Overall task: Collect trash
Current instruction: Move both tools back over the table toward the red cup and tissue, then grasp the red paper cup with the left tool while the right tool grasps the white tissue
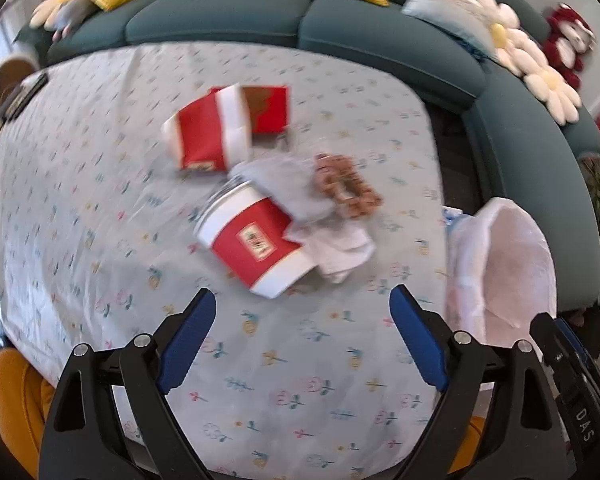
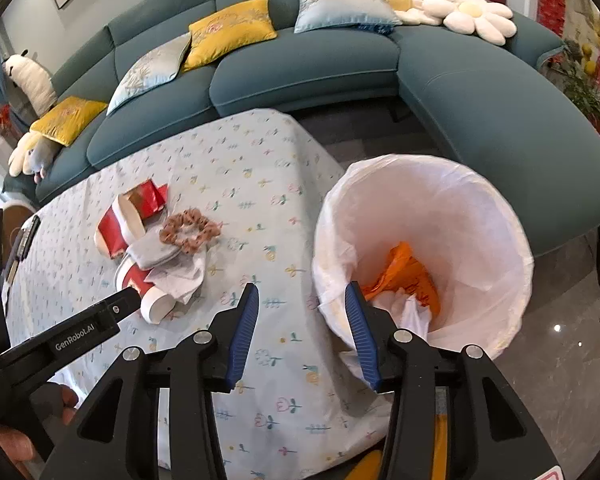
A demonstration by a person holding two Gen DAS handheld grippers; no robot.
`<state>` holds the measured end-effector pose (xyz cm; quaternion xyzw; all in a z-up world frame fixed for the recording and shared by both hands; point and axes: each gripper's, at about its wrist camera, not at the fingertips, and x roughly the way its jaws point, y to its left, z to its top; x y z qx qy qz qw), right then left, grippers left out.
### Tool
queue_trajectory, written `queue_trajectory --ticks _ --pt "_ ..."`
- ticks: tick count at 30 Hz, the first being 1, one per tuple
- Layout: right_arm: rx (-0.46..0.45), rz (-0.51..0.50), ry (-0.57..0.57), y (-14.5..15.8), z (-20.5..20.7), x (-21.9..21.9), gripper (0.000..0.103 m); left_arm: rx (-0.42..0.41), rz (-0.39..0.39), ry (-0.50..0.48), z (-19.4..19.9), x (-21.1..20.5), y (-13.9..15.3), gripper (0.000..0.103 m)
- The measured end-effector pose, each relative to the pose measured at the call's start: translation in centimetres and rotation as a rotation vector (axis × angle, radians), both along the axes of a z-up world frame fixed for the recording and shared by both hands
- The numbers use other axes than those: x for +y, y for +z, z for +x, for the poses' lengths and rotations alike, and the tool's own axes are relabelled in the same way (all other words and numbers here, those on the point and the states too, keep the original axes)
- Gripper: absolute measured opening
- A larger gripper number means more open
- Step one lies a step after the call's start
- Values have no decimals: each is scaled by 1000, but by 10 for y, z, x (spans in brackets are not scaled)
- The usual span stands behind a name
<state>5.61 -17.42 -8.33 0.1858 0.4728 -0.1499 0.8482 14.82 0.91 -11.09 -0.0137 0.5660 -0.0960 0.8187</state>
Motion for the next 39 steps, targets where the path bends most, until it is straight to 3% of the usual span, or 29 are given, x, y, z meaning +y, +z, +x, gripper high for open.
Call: queue_trajectory --ticks 8,21,23,27,32,34,38,39 --pt "38 19 46 -19 17 18 44 101 -71 141 15 40 -30 84" --pt "96 56 106 -52 65 41 44 223 -165 238 56 43 -65 84" --pt "103 62 115 -57 75 44 44 234 -173 243 60 43 -69 80" --pt "111 69 136 -63 92 52 44 276 -230 250 67 45 -76 61" --pt "122 87 166 -74 112 63 44 245 -237 215 67 50 -68 52" --pt "137 105 171 -82 119 68 44 227 -244 197 68 50 -62 43" --pt "154 169 177 -96 126 76 40 232 -261 181 71 54 -58 40" --pt "159 176 183 -99 128 78 35 233 -266 182 71 55 -59 40"
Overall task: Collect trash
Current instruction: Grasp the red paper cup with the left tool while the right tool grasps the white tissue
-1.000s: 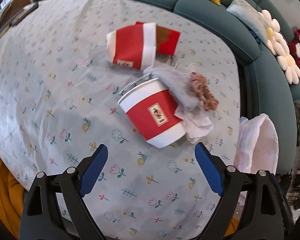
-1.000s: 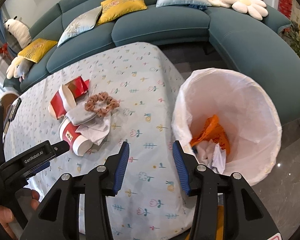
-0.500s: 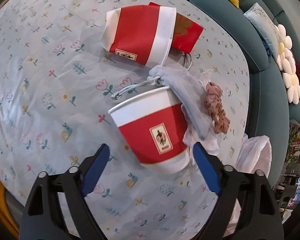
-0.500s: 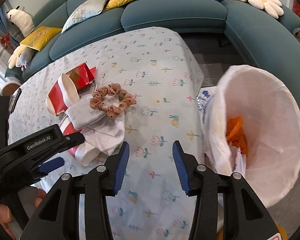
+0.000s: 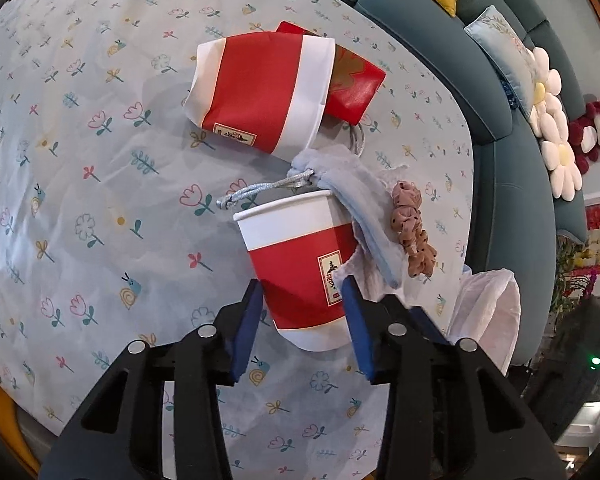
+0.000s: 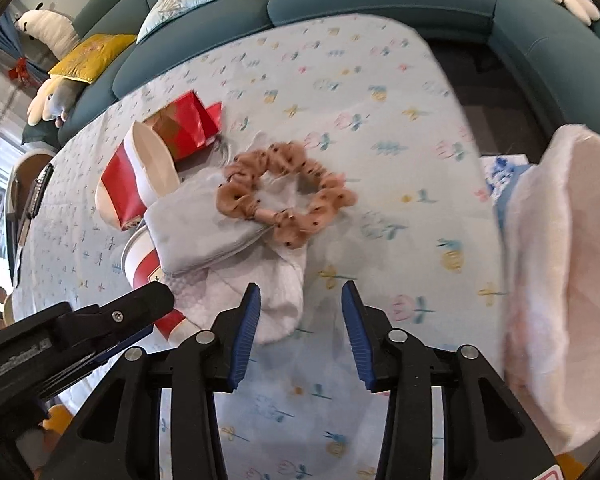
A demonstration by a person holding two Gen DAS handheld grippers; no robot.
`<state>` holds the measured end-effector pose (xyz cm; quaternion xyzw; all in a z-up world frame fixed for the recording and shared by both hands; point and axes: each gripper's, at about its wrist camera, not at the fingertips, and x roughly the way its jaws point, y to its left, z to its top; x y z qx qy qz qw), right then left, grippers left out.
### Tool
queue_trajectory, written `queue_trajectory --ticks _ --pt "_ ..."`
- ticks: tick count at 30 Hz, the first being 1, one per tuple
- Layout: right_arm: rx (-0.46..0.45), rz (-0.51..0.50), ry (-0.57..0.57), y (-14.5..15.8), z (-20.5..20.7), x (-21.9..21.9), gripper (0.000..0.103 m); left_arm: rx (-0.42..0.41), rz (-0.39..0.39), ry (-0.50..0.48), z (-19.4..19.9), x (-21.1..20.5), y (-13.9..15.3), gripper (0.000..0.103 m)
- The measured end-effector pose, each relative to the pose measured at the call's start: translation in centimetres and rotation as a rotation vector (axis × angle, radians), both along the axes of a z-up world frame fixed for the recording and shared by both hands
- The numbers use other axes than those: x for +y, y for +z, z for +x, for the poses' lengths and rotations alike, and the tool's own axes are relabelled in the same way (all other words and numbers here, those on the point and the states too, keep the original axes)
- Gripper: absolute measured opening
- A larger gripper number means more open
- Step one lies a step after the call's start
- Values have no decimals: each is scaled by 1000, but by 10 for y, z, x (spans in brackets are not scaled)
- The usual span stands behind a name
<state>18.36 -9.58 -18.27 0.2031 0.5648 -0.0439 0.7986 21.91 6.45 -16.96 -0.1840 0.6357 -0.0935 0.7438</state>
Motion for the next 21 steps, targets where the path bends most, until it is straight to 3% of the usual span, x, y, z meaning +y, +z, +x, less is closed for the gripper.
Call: queue_trajectory --ticks 4,13,16,20,21 --pt "18 16 33 -9 2 8 7 26 -21 24 2 0 -9 51" --pt "22 11 26 -8 -17 -6 5 72 -66 41 7 -19 -24 61" --pt "28 12 23 -9 -25 -12 5 74 -46 55 7 -28 -28 75" --pt "26 9 -2 -6 -38 -24 5 60 3 60 8 -39 -27 77" --pt "25 6 -9 -5 -41 -28 5 55 12 48 8 -41 -26 73"
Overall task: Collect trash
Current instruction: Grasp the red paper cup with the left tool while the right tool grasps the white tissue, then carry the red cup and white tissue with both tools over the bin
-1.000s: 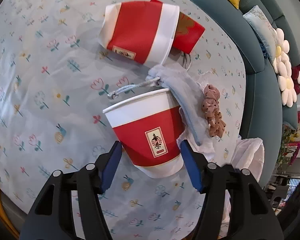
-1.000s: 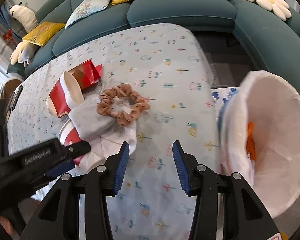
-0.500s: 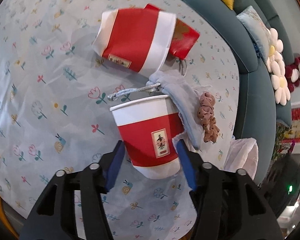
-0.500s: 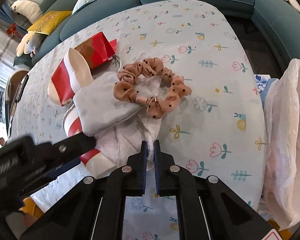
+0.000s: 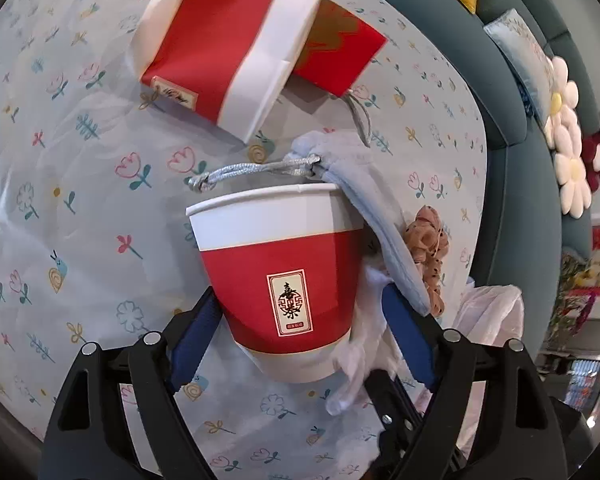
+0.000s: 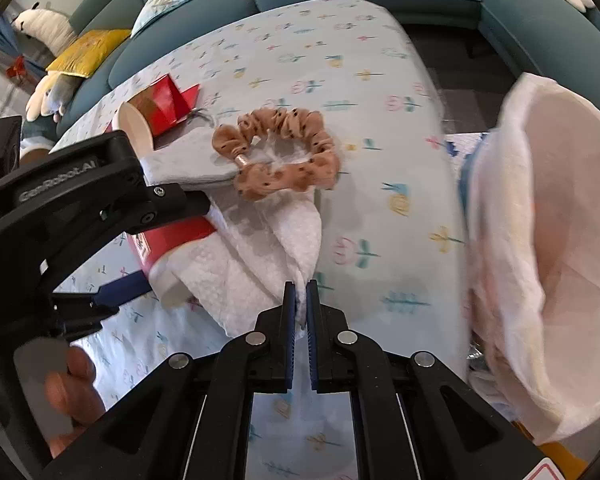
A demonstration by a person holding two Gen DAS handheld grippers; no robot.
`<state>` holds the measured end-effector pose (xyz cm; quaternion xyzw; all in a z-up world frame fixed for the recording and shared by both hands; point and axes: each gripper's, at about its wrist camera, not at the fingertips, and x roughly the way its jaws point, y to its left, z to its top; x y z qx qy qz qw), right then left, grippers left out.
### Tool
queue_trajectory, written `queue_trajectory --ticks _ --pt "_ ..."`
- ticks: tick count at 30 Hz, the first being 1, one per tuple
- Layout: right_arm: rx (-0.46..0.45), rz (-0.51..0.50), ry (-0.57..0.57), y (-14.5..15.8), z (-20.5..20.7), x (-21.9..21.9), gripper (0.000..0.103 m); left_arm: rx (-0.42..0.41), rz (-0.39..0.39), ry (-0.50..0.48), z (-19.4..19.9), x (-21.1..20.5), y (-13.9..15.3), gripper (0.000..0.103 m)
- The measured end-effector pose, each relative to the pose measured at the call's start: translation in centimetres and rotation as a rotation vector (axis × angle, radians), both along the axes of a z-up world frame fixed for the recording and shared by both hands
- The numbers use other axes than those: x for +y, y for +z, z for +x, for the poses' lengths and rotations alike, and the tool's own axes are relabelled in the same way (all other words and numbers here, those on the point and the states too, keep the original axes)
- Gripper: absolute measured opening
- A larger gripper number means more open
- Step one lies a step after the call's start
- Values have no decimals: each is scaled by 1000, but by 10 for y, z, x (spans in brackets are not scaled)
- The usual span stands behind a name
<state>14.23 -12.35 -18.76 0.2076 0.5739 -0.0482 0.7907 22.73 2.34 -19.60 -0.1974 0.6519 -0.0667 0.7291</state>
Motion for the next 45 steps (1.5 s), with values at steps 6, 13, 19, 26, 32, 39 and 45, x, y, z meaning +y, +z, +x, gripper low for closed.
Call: queue_trajectory --ticks 6,13,19,26,32,39,45 --pt "-27 5 -43 12 -14 -15 5 -35 13 -68 -9 -8 7 60" --pt "-107 5 -54 44 -21 -16 5 -101 -6 -124 -23 -4 39 32" --pt "-188 -4 -58 80 -29 -13 5 -137 -24 -170 -39 0 60 9" --pt "-214 -42 -67 99 -42 -16 5 -122 -45 -191 -48 2 58 9" --pt "-196 -48 -77 99 -59 -26 5 -108 -35 -148 -55 19 52 13" --pt "-179 -31 -108 90 -66 -37 5 -178 15 -225 -41 45 53 41" --pt "-157 -32 -97 83 -59 -30 5 -221 61 -404 -19 33 43 40"
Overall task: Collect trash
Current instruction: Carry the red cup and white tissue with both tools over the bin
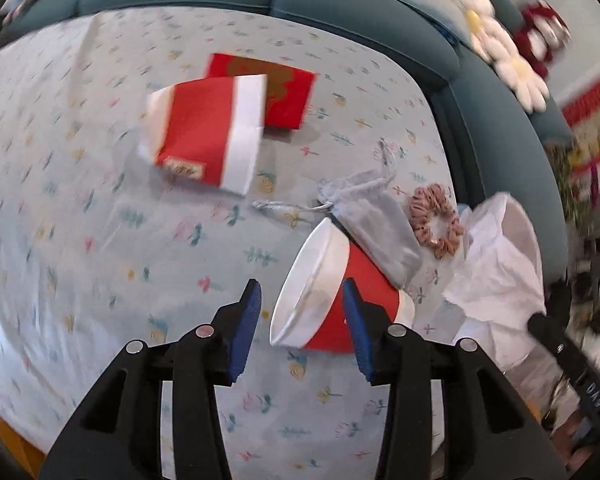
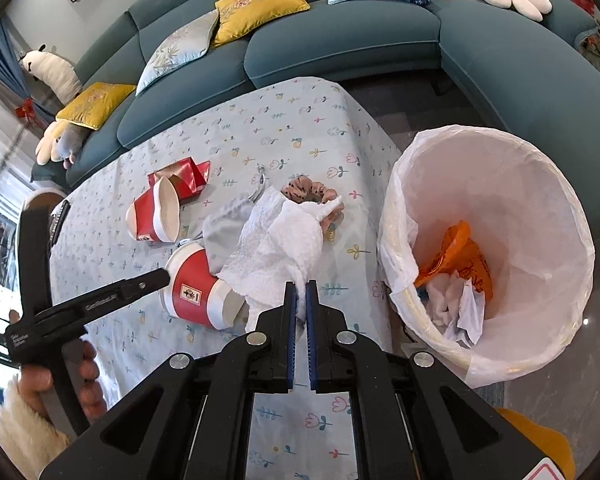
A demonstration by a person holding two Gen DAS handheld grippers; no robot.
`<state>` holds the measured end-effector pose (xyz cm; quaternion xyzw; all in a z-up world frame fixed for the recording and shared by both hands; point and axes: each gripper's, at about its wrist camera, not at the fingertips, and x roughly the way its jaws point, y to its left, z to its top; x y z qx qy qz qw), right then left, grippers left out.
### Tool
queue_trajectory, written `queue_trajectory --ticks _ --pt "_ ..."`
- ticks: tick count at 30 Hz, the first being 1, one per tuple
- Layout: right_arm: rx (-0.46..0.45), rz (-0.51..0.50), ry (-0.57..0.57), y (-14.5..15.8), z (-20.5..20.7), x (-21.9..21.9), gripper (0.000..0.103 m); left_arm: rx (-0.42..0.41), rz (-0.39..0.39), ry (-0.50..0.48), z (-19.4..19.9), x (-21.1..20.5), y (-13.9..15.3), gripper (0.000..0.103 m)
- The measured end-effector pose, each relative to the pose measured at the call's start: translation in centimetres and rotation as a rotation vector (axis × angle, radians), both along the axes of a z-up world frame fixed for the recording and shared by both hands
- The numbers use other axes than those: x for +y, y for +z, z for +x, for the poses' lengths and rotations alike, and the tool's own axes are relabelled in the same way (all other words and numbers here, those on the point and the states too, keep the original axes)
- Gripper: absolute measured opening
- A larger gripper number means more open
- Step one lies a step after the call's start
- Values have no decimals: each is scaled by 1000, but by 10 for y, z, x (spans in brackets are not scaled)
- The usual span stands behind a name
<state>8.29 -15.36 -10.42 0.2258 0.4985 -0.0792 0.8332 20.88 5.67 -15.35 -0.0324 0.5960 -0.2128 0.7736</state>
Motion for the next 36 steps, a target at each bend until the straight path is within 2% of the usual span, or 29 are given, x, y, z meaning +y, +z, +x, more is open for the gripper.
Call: queue_trajectory --ticks 6,8,13,17,25,28,31,36 --pt "17 -17 7 -2 5 6 5 22 -27 -116 -1 -25 -10 36" --pt "21 -23 9 -3 5 6 5 30 -40 -122 -5 -29 -10 35" --pt "40 -41 8 -8 3 4 5 82 -109 -124 -19 -37 -12 25" --pt "48 -41 -1 -12 -4 0 5 120 -143 -141 -36 -47 -14 24" --pt "53 -44 -27 -15 -22 -14 5 156 -142 -126 -54 -81 -22 19" --pt "50 -45 -38 -15 -28 -20 5 157 -159 -102 -54 -86 -20 14" --pt "42 -48 -56 -12 -34 -28 5 119 -156 -109 -56 -89 -12 5" --pt "10 -42 -86 -2 -41 -39 5 69 -153 -121 -60 -92 4 2"
